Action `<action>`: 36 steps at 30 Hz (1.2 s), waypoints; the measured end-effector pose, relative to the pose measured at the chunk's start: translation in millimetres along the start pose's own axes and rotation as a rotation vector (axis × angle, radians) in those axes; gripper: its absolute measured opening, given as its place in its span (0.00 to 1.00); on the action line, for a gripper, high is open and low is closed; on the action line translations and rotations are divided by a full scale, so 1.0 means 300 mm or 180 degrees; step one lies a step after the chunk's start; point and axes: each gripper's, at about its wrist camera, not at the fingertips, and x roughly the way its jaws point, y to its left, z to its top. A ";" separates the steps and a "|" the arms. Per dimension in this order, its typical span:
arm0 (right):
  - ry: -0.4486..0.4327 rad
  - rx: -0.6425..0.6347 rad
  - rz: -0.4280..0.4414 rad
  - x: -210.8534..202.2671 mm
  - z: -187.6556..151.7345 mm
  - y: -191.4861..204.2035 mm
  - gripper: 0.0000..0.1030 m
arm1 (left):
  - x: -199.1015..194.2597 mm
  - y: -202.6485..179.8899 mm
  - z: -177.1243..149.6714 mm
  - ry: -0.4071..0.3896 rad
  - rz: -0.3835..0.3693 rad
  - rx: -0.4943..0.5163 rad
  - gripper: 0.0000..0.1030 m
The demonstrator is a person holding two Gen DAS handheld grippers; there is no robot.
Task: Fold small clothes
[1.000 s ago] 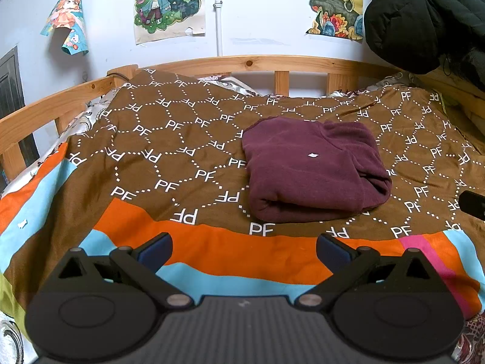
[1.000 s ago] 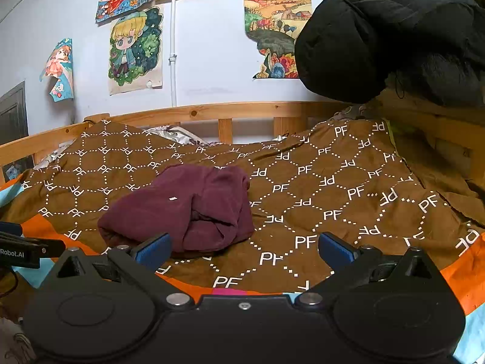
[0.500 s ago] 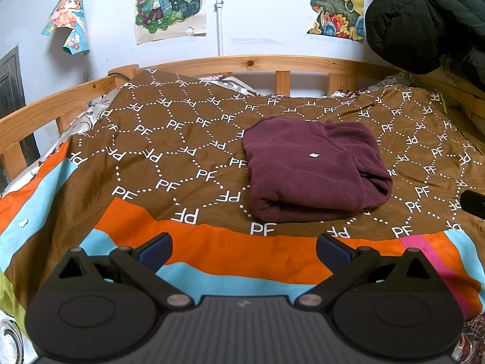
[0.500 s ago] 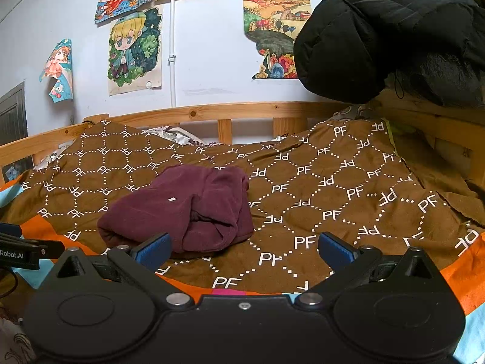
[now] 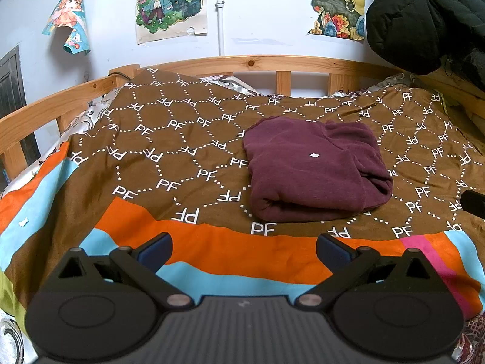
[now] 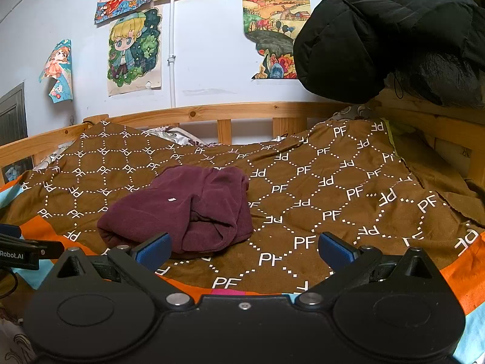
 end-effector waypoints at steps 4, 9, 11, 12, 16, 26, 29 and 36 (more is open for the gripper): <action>-0.0001 0.0003 -0.0002 0.000 0.001 0.000 1.00 | -0.001 0.001 0.000 0.0006 -0.0003 -0.0025 1.00; -0.0003 0.0002 -0.0001 0.000 0.000 0.000 0.99 | -0.006 0.011 0.001 0.0015 0.0016 -0.0126 1.00; -0.0002 0.0001 -0.0002 0.000 0.000 0.001 0.99 | -0.009 0.010 0.002 0.0012 0.0044 -0.0160 1.00; -0.0001 0.0003 -0.0004 0.000 0.000 0.001 0.99 | -0.009 0.014 0.003 0.0014 0.0044 -0.0177 1.00; -0.0001 0.0001 -0.0002 0.000 -0.001 0.001 0.99 | -0.011 0.018 0.005 0.0043 -0.0023 -0.0275 1.00; 0.0010 -0.0006 0.0002 0.000 0.001 0.003 1.00 | -0.005 0.028 0.002 0.0105 -0.0047 -0.0416 1.00; 0.0004 -0.0012 0.0000 0.000 0.000 0.005 0.99 | -0.005 0.024 0.001 0.0102 -0.0025 -0.0404 1.00; 0.0007 -0.0015 0.0003 0.000 -0.003 0.005 0.99 | -0.004 0.020 -0.001 0.0124 -0.0026 -0.0409 1.00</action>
